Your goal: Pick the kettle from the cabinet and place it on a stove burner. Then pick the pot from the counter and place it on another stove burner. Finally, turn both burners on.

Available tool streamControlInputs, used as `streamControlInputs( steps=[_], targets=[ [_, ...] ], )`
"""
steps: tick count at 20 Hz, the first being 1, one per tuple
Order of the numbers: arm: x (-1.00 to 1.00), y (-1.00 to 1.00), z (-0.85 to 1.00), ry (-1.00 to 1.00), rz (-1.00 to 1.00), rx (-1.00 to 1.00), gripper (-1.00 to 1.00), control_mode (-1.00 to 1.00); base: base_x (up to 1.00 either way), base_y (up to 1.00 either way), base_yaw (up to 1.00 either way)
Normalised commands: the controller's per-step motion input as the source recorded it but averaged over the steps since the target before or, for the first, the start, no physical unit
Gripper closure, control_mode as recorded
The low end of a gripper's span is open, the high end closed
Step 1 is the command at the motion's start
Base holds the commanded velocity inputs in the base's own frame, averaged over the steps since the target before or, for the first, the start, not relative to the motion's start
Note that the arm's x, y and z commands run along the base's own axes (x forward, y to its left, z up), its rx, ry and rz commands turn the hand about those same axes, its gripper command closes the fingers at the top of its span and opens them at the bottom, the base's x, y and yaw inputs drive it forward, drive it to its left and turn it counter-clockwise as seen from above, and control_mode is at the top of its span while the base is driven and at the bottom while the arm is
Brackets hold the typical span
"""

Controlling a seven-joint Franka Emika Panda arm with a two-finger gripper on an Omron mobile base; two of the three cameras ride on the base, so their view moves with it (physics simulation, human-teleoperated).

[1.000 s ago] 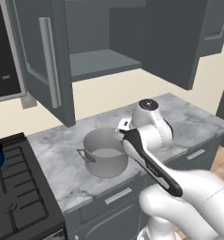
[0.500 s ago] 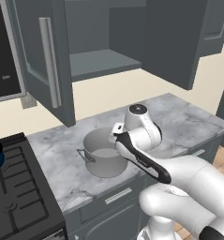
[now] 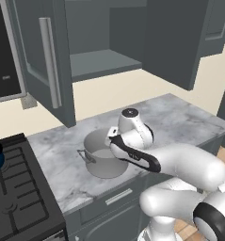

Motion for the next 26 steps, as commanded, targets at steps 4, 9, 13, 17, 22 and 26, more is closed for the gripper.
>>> streamControlInputs(
  steps=[4,9,13,17,22,26],
  targets=[
    [0.21,0.1,-0.22,0.0,0.0,-0.01,1.0,-1.0,0.0,0.0,0.0],
    [0.05,0.0,-0.06,0.01,0.0,0.0,1.0,-1.0,0.0,0.0,0.0],
    [0.03,0.0,-0.05,0.0,0.0,0.0,1.0,-1.0,0.0,0.0,0.0],
    [0.0,0.0,0.0,0.0,0.0,0.0,1.0,-1.0,0.0,0.0,0.0],
    [-0.05,-0.06,0.18,0.0,-0.08,0.0,1.0,-1.0,0.0,0.0,0.0],
    [-0.09,-0.1,0.32,0.0,-0.1,0.0,1.0,-1.0,0.0,0.0,0.0]
  ],
)
